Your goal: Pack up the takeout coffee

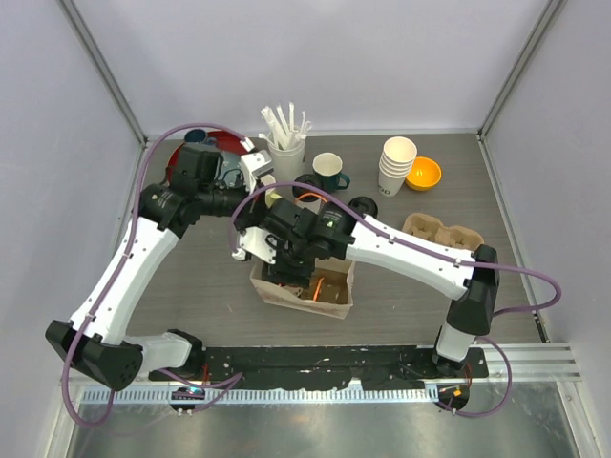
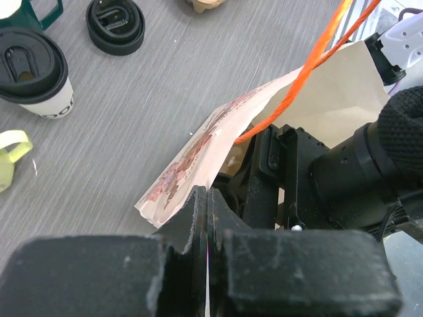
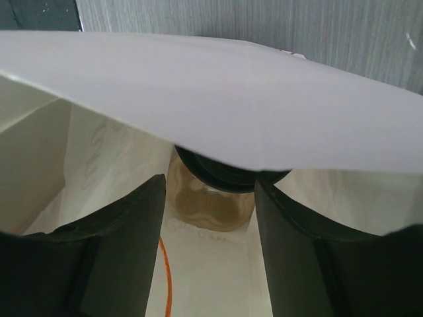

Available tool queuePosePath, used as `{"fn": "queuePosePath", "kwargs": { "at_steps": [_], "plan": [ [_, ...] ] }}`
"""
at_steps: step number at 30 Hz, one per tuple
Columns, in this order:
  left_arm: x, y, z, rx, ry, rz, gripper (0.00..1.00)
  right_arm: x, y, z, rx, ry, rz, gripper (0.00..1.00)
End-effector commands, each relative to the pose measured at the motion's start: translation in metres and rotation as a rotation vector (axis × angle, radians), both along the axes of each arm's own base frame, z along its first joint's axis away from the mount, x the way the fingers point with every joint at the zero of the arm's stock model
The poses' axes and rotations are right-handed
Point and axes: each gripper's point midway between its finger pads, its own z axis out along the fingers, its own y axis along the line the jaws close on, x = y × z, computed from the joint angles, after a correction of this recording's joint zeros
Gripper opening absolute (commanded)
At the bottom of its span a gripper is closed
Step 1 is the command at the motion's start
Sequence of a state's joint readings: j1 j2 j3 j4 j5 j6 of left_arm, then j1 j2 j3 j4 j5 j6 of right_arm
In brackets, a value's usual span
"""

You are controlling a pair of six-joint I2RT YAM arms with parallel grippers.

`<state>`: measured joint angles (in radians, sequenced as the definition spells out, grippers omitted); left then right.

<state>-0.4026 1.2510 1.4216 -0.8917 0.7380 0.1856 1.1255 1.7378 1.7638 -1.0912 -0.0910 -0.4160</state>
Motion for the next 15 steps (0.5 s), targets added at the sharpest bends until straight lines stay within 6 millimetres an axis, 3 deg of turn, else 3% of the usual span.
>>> {"fn": "queuePosePath", "kwargs": {
  "at_steps": [1,5,11,15],
  "plan": [
    [-0.012,0.014,-0.009,0.067,0.025,0.001,0.0,0.025,-0.002,0.108,0.35,-0.2,-0.127,0.62],
    [-0.01,0.016,-0.017,0.09,0.055,0.011,0.0,0.021,-0.011,0.128,0.415,-0.232,-0.129,0.67],
    [-0.009,0.016,-0.03,0.114,0.114,0.02,0.0,0.027,-0.028,0.115,0.353,-0.244,-0.174,0.68],
    [-0.011,0.018,-0.028,0.116,0.099,0.016,0.0,0.025,-0.031,0.126,0.392,-0.248,-0.186,0.68]
  ]
}}
